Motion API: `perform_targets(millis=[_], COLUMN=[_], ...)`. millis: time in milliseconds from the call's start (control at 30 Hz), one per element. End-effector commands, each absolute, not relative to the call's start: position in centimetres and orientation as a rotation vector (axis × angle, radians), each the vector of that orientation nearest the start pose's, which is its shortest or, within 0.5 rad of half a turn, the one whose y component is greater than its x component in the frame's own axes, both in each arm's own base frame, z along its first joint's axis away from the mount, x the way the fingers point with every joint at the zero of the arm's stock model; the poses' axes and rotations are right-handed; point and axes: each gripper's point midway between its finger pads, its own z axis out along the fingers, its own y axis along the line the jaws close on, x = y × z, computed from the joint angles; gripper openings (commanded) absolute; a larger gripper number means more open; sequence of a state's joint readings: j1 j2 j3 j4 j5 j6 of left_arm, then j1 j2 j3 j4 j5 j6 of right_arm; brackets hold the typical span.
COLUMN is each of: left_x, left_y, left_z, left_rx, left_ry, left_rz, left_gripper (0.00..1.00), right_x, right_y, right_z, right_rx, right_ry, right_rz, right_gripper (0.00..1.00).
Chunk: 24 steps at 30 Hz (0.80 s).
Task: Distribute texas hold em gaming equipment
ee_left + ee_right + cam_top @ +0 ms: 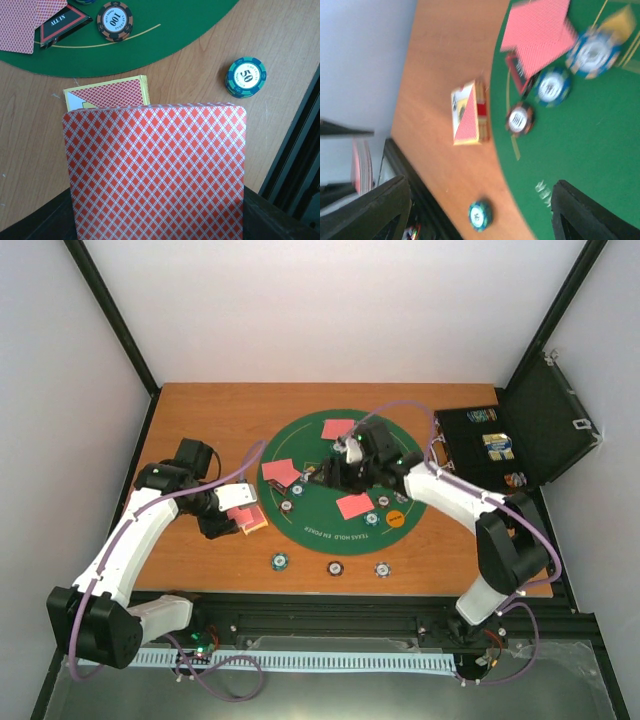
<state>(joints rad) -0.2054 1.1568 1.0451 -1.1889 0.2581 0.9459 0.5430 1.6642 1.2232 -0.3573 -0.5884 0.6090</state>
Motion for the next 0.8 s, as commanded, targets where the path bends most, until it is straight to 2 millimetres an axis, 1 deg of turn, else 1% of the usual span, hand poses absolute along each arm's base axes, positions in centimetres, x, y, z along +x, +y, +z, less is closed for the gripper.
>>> perform_targets(millis=[0,67,167,267,400,533,767], left_x=[22.0,21.9,21.8,21.6,21.5,21.2,21.1], left_y=[-9.3,-9.2,-9.1,-9.2,-9.4,-9.4,-9.4], left_z=[17.2,17.2,17.2,17.3,17.8,18.0,18.4], left_rx=[1.528,1.53,1.531,1.53,1.524,1.526,1.53], left_ry=[2.276,2.278,2.278,2.275,2.261,2.263,2.247], left_rz=[-0.196,-0.192,-0.187,-0.193,-0.205,-0.219,-0.202], left_gripper=[0.01,0.01,0.01,0.01,0.01,0.01,0.01], right_x=[28.9,27.1,25.0,23.4,21.8,21.2,20.9], right_y=[34.4,35.5,37.6,39.7,42.1,43.6,45.6], right_z=[19.4,19.4,19.5,19.8,19.5,18.5,18.5], right_rx=[-0.239,-0.268,-0.328,-0.372,-0.411,-0.428,-0.456], right_ry=[2.392,2.377,2.38,2.365,2.363,2.365,2.337], right_rz=[1.439,1.48,1.517,1.561,1.613,1.677,1.757], right_gripper=[0.77,0.78,0.78,0.78,0.78,0.76,0.71])
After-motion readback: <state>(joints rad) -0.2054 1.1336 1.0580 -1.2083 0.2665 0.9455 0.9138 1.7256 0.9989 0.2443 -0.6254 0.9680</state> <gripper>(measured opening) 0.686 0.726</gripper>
